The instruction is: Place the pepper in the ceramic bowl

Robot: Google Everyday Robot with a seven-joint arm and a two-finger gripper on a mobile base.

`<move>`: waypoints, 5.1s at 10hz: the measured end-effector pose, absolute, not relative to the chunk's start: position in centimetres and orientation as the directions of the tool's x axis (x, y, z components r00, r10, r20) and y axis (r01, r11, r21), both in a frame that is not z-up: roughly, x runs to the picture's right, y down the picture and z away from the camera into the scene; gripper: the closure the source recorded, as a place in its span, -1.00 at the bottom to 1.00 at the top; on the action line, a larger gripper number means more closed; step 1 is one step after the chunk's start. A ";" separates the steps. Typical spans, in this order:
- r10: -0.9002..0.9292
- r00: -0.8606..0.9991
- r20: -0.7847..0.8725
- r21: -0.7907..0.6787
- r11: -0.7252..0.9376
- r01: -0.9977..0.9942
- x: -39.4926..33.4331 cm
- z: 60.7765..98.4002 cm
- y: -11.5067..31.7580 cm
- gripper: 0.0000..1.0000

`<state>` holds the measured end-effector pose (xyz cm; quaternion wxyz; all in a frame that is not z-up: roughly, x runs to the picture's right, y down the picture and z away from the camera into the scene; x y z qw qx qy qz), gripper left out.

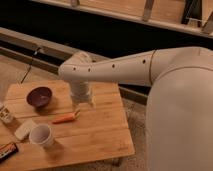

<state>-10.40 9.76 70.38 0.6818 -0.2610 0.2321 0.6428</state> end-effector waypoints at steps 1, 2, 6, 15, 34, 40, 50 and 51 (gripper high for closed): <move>0.755 0.066 -0.652 -0.057 0.037 -0.998 -10.4 70.4 9.8 -0.30; 0.755 0.066 -0.652 -0.057 0.037 -0.998 -10.4 70.4 9.8 -0.30; 0.755 0.066 -0.652 -0.057 0.037 -0.998 -10.4 70.4 9.8 -0.30; 0.755 0.066 -0.652 -0.057 0.037 -0.998 -10.4 70.4 9.8 -0.30; 0.477 0.793 -0.378 -0.340 0.725 -0.599 -16.2 73.7 8.3 -0.30; 0.423 0.863 -0.277 -0.531 0.681 -0.504 -22.3 79.4 11.4 -0.30; 0.136 0.962 -0.237 -0.653 0.710 -0.262 -21.0 83.4 15.1 -0.30; 0.131 0.962 -0.240 -0.659 0.705 -0.261 -21.1 83.6 15.4 -0.30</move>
